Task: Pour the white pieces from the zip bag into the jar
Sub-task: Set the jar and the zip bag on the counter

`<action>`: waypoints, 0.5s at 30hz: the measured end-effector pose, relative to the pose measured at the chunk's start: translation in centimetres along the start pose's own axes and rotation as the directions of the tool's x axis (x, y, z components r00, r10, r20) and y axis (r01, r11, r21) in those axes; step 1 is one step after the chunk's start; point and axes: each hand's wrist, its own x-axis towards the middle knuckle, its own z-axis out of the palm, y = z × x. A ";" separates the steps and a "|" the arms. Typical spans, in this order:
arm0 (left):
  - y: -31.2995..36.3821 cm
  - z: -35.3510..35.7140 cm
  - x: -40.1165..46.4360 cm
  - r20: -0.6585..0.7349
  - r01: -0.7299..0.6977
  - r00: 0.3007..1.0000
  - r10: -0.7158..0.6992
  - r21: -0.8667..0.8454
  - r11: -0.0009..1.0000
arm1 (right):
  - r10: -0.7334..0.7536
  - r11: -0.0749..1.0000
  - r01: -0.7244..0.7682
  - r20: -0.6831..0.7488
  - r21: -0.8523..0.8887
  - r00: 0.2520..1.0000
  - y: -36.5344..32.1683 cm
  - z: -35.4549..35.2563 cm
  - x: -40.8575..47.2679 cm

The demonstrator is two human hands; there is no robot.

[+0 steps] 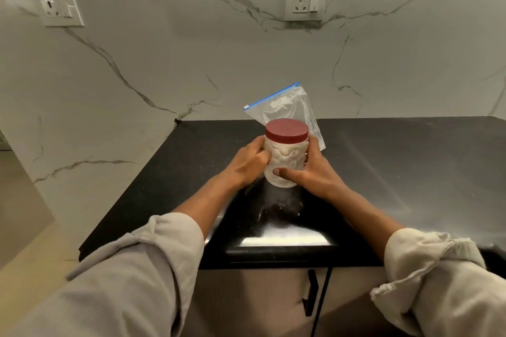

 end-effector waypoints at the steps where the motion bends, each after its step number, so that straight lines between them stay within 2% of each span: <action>1: 0.1 -0.1 0.5 -0.049 -0.002 0.999 0.003 0.034 0.999 | 0.009 1.000 -0.010 -0.019 -0.019 1.000 0.0 -0.4 0.2; 4: -0.3 -0.6 1.7 -0.163 0.017 0.987 0.006 0.138 0.990 | 0.008 0.995 -0.019 -0.108 -0.098 0.994 0.5 -2.3 0.5; 6: -1.0 -0.7 2.4 -0.207 0.064 0.978 -0.023 0.196 0.979 | 0.020 0.984 -0.059 -0.227 -0.167 0.974 1.6 -4.0 0.8; 8: -1.8 -0.6 3.0 -0.258 0.117 0.965 -0.038 0.300 0.947 | 0.048 0.967 -0.136 -0.368 -0.218 0.929 2.9 -5.5 1.1; 11: -3.0 0.0 3.6 -0.307 0.174 0.951 -0.036 0.436 0.883 | 0.109 0.941 -0.250 -0.498 -0.227 0.860 4.7 -7.1 1.5; 15: -4.6 1.2 4.1 -0.309 0.234 0.944 -0.112 0.389 0.891 | 0.122 0.928 -0.297 -0.565 -0.227 0.816 6.3 -7.7 1.4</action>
